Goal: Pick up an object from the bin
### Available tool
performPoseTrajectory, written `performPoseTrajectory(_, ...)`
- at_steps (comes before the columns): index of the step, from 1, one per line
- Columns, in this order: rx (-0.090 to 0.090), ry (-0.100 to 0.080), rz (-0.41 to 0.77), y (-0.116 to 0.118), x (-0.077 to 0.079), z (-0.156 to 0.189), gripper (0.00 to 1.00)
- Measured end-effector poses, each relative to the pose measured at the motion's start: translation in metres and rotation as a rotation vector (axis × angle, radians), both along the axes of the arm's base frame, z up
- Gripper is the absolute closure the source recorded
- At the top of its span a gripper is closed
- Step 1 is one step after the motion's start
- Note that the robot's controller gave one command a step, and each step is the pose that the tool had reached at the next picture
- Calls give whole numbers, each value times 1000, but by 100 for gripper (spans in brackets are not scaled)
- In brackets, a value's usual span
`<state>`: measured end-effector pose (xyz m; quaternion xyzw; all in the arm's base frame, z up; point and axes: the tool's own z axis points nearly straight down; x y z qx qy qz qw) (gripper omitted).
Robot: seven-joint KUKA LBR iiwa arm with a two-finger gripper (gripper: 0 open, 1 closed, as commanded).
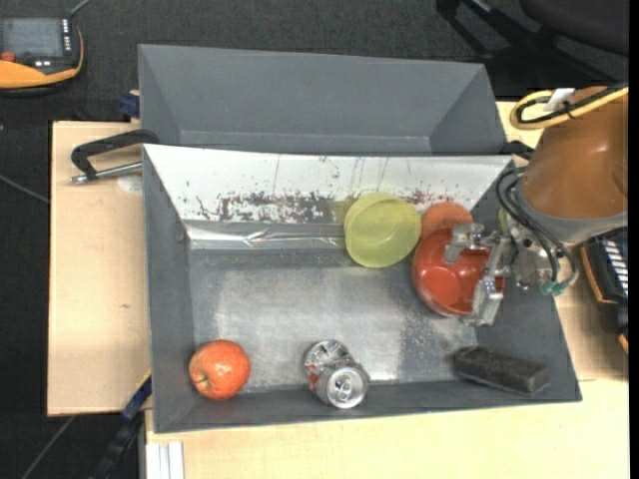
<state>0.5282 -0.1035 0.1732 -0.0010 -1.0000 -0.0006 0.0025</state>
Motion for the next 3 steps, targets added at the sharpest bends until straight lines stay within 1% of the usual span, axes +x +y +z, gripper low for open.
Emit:
performPoseTrajectory(1, -1, -8, -1, 7, 2, 21, 0)
performPoseTrajectory(2, 1, -6, 269, -3, 39, -88, 0)
performPoseTrajectory(3, 0, -11, 211, -37, 50, -102, 0)
